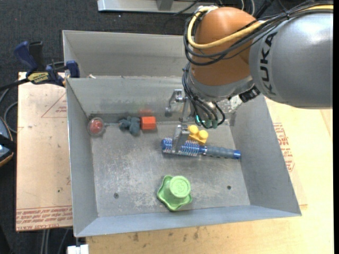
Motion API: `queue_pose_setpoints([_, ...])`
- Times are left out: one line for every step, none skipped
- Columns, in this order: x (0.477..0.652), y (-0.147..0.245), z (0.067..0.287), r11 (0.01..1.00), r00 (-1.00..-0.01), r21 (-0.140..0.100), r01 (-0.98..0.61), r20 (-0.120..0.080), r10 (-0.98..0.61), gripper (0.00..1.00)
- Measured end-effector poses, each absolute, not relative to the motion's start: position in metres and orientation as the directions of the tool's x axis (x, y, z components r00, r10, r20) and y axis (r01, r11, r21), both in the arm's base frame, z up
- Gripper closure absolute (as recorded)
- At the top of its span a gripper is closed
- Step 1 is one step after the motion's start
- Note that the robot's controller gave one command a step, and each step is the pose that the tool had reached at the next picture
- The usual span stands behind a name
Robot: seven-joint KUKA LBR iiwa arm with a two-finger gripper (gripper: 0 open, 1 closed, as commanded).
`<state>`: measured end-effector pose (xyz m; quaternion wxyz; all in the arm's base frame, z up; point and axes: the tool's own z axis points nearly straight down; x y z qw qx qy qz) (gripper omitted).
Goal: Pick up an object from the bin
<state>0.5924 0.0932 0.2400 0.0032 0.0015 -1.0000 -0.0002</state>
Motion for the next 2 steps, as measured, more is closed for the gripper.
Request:
queue_pose_setpoints([0.556, 0.014, 0.159, 0.965, -0.965, 0.0, -0.263, 0.004, -0.263, 0.0])
queue_pose_setpoints([0.586, -0.001, 0.075, 0.991, -0.99, 0.001, -0.137, -0.013, -0.137, 0.0])
